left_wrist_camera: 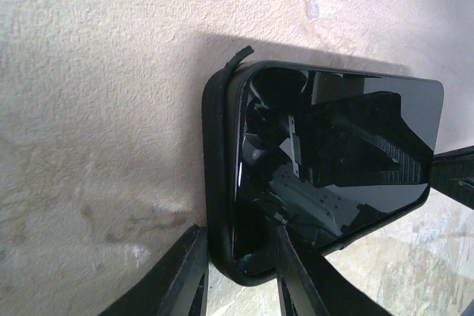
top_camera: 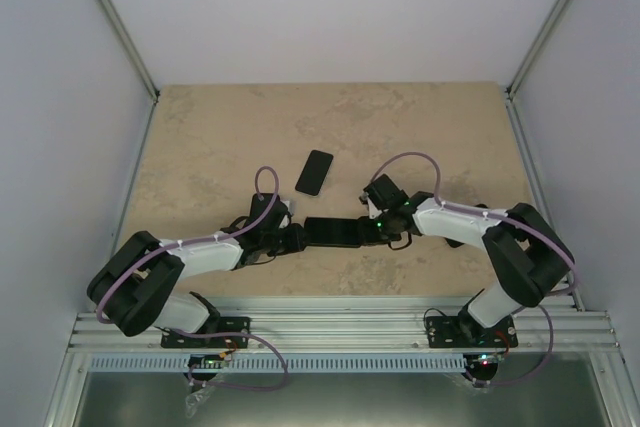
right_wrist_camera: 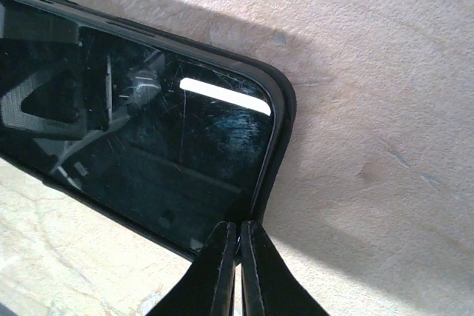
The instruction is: Put the phone into the phone case
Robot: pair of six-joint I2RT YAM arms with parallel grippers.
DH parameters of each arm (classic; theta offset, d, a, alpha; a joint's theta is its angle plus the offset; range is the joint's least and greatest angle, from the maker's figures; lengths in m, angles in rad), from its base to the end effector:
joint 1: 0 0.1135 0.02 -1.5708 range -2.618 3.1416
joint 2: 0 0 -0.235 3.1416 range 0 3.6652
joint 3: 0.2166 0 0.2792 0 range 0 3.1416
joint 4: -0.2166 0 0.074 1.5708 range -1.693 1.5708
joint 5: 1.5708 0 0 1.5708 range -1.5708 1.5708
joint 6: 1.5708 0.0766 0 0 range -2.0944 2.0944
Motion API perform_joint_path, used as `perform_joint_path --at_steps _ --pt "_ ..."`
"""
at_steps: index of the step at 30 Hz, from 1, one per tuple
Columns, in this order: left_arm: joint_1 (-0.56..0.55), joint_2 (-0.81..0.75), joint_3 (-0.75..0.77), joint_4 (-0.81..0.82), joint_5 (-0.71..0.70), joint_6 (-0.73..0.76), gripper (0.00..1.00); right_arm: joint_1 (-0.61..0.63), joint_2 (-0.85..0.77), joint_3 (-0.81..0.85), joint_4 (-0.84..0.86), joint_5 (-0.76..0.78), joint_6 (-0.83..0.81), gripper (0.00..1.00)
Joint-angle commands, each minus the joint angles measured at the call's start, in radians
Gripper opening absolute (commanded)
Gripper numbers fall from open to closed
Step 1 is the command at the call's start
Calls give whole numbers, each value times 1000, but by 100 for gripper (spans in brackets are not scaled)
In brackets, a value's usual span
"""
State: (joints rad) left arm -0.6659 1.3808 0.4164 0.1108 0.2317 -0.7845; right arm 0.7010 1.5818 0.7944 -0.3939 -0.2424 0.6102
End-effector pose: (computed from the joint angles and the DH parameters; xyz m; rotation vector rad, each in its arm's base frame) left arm 0.2077 -0.1856 0.0425 -0.0411 2.6175 -0.8779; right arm 0.2280 0.2165 0.0604 -0.2021 2.9068 0.6315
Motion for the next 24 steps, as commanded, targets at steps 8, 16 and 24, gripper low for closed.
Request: perform_joint_path --at_steps 8,16,24 --pt "-7 -9 21 -44 -54 20 27 146 146 117 -147 210 20 6" --pt "-8 -11 49 -172 -176 44 27 146 12 165 -140 174 -62 19" --pt "-25 -89 57 -218 -193 34 32 96 -31 233 -109 103 -200 38"
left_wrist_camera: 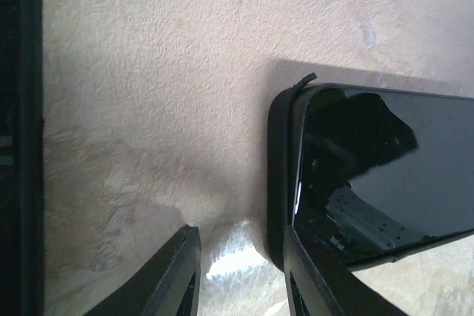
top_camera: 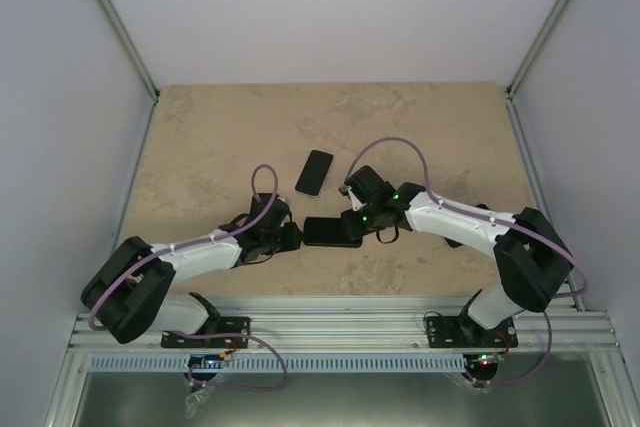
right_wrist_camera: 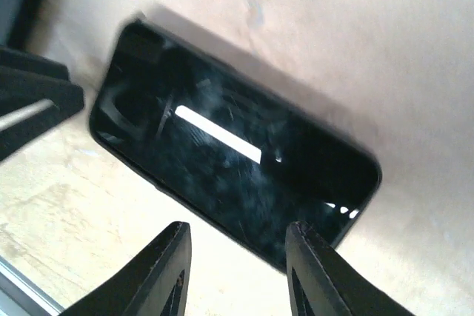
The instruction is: Put the phone into the phone case
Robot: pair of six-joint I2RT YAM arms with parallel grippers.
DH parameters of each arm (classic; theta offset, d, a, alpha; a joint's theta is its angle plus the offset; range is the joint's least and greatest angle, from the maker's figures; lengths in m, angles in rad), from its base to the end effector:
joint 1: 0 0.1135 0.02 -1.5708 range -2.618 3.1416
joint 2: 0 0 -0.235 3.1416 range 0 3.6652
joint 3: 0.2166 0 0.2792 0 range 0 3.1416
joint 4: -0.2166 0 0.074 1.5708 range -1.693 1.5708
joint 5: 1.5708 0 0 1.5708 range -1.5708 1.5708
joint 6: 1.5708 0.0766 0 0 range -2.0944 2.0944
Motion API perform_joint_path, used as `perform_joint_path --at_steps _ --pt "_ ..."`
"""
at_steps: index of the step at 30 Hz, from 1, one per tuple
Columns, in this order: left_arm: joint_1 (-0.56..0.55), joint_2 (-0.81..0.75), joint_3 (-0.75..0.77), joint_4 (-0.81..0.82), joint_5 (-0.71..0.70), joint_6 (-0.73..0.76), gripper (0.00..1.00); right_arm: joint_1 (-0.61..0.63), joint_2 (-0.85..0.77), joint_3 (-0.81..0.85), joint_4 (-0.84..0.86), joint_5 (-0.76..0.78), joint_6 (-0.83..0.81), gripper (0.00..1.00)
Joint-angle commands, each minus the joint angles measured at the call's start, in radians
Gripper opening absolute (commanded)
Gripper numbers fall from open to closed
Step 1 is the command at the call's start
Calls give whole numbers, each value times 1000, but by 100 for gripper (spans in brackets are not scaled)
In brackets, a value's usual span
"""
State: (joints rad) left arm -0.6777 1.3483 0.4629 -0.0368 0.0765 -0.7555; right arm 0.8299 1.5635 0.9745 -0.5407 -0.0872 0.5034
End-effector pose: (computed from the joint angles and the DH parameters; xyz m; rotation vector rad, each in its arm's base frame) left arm 0.2129 -0.1789 0.0498 -0.0683 2.6241 -0.6553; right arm 0.2263 0.2572 0.1110 -0.4834 2.7660 0.4855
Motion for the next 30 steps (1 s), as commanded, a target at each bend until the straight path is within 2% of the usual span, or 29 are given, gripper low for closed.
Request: perform_joint_path --at_steps 1,9,18,24,30 --pt "-15 -76 12 -79 -39 1 33 -45 -2 67 36 -64 -110 40" --pt "-49 -179 -11 -75 29 -39 42 -135 113 149 67 -230 -239 54" --pt "-124 -120 -56 31 95 -104 46 -172 241 183 88 -331 -290 66" --pt "-151 -25 -54 75 100 -105 50 -180 277 148 110 -354 -296 68" --pt "-151 0 -62 84 74 -101 55 -179 257 76 126 -376 -286 69"
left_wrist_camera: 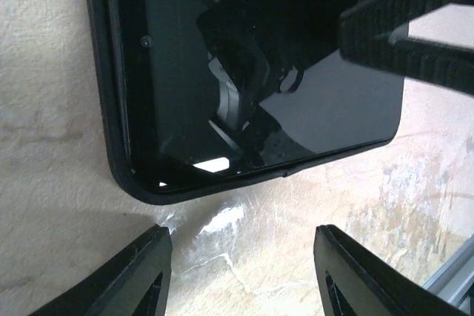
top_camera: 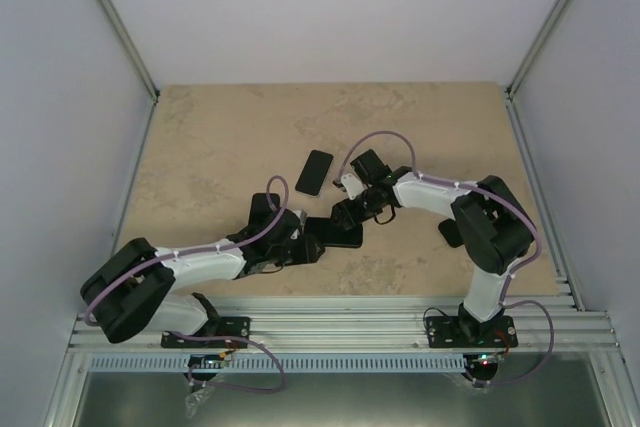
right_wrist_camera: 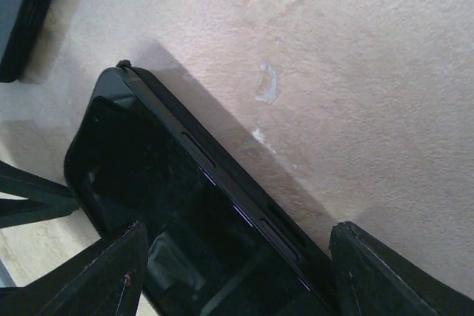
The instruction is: Put the phone into the phone case
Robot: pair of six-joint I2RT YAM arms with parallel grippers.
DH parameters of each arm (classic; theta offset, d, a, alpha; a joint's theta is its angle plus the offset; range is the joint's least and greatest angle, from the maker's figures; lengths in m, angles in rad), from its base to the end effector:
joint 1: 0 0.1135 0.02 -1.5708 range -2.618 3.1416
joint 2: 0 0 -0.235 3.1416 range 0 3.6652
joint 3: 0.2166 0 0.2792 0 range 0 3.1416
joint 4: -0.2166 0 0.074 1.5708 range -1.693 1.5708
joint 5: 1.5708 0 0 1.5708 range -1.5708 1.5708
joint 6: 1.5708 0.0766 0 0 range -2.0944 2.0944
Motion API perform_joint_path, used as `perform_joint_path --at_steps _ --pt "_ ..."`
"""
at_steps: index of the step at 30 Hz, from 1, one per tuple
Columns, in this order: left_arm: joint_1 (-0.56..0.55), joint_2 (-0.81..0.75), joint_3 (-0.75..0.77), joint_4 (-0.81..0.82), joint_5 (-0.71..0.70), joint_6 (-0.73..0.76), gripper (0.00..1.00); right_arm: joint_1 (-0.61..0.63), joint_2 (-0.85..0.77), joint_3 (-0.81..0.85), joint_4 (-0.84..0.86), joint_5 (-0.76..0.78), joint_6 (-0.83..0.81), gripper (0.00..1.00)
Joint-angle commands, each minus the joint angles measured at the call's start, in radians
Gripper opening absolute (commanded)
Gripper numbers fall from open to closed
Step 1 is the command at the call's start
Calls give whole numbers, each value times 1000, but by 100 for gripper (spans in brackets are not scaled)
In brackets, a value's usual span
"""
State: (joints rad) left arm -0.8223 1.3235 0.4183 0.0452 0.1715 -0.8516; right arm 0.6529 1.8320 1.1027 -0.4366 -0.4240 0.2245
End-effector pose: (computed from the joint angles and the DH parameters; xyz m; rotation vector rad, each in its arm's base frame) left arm 0.1780 -0.2108 0.0507 0.0457 2.6512 -0.8830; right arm 0.2832 0.2563 0.0714 -0.7280 2.7550 0.8029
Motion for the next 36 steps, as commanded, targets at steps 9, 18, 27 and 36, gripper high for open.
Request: perform_joint_path --at_steps 9,18,27,36 --pt "-5 94 23 -28 -85 22 63 4 -158 -221 84 -109 57 68" --pt "14 162 119 -79 -145 86 64 65 -248 -358 178 -137 175 67" --pt "86 243 197 -56 -142 159 57 126 -291 -415 257 -112 301 59" --pt "96 142 176 -126 -144 142 57 131 -340 -406 126 45 317 52"
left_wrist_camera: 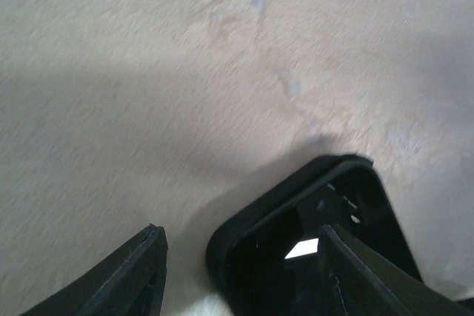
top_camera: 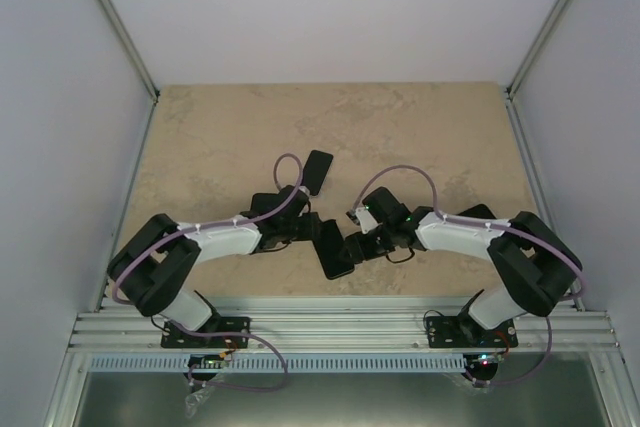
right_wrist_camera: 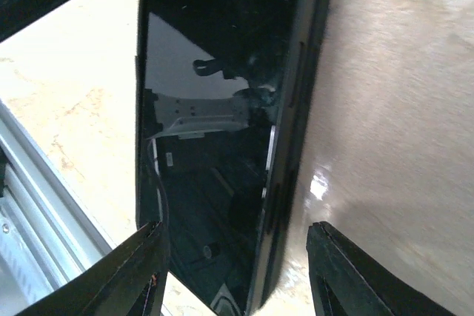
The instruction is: Put the phone into the phone case
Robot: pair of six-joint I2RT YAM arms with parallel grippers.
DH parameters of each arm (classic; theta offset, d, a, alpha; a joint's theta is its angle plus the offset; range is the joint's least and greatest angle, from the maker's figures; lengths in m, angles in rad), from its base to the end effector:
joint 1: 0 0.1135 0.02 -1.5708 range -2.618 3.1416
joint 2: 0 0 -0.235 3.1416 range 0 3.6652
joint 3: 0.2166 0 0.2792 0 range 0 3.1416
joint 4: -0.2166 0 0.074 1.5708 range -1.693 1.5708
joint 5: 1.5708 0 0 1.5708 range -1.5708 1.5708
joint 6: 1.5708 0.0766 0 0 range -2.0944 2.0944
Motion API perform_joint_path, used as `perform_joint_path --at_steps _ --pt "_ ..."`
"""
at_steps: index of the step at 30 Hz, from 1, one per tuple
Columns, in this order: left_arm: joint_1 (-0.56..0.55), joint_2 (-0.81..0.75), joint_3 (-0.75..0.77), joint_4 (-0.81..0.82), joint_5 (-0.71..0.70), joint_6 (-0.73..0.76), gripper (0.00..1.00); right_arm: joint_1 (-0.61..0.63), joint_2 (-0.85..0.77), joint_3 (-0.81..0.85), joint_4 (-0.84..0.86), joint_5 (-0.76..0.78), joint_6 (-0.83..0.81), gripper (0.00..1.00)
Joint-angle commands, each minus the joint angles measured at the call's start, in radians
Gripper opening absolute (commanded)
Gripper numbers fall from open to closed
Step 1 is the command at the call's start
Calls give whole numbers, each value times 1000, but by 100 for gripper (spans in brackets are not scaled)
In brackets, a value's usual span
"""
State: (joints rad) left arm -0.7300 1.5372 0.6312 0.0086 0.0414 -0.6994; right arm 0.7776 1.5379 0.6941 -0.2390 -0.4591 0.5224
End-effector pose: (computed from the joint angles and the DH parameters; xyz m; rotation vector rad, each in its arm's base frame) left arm 0.2374 -0.2167 0.0531 0.0583 2.5865 -0.6340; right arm 0.1937 0.2383 0.0585 -0.5310 2.8267 0.9667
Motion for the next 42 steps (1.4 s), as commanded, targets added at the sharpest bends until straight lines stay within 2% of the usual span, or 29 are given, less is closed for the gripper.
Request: perform_joint_path --at_steps 1,7,19,29,42 --pt "0 -93 -51 -97 -12 -22 58 6 -54 -2 -77 80 21 51" --pt "-85 -190 -130 -71 54 -110 58 27 -68 -9 -77 66 25 40" --pt "-141 -204 -202 -12 115 -185 44 88 -35 4 -108 106 50 17" --pt "-148 -143 -209 47 123 -192 32 168 36 61 -179 201 69 8" --pt "-147 -116 -221 55 80 -193 30 301 211 146 -302 356 104 4"
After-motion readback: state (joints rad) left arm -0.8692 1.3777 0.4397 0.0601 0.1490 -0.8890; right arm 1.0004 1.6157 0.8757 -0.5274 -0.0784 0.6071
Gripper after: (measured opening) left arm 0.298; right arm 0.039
